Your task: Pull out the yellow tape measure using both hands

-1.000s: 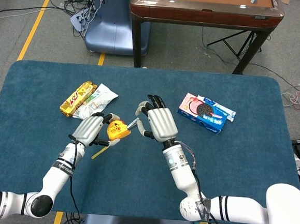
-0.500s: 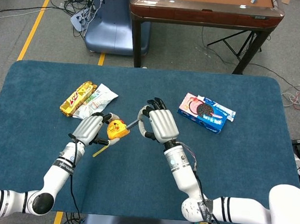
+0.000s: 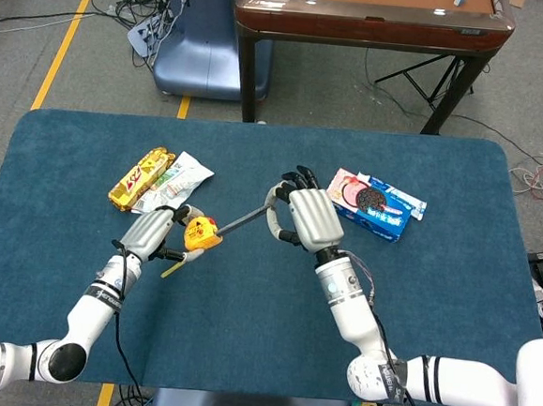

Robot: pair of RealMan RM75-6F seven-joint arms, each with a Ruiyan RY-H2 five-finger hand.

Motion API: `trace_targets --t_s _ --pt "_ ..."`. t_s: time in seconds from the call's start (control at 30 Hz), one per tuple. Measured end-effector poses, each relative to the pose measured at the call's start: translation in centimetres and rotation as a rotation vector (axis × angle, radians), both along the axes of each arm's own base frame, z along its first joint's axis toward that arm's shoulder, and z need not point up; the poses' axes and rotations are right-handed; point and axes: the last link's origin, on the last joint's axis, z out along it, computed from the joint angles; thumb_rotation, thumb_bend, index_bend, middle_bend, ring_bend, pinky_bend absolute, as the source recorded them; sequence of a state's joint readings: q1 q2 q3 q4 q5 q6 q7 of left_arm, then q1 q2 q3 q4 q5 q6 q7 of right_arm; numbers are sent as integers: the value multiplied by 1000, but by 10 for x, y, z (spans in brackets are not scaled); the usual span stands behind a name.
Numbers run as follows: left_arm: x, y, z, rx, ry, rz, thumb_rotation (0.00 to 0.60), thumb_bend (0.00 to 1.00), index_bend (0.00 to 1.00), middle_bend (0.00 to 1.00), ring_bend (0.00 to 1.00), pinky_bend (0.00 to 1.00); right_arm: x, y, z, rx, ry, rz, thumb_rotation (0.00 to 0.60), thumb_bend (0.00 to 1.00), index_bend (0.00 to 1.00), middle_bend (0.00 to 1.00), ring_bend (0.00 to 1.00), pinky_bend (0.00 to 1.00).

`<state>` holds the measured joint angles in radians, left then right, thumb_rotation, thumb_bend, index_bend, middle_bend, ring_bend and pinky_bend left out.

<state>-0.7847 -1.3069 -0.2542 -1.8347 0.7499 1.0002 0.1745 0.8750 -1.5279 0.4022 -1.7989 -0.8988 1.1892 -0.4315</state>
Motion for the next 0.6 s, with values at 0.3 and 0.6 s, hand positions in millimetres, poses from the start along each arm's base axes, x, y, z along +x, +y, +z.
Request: trace_targets --t_s 0.3,0.6 --pt "-32 -1 0 -20 22 35 515 233 471 484 313 137 -18 -4 30 -45 5 -26 600 673 621 448 202 72" --pt "-59 -4 1 -32 36 76 520 234 471 484 313 137 -36 -7 57 -91 -7 -61 600 672 623 450 202 72"
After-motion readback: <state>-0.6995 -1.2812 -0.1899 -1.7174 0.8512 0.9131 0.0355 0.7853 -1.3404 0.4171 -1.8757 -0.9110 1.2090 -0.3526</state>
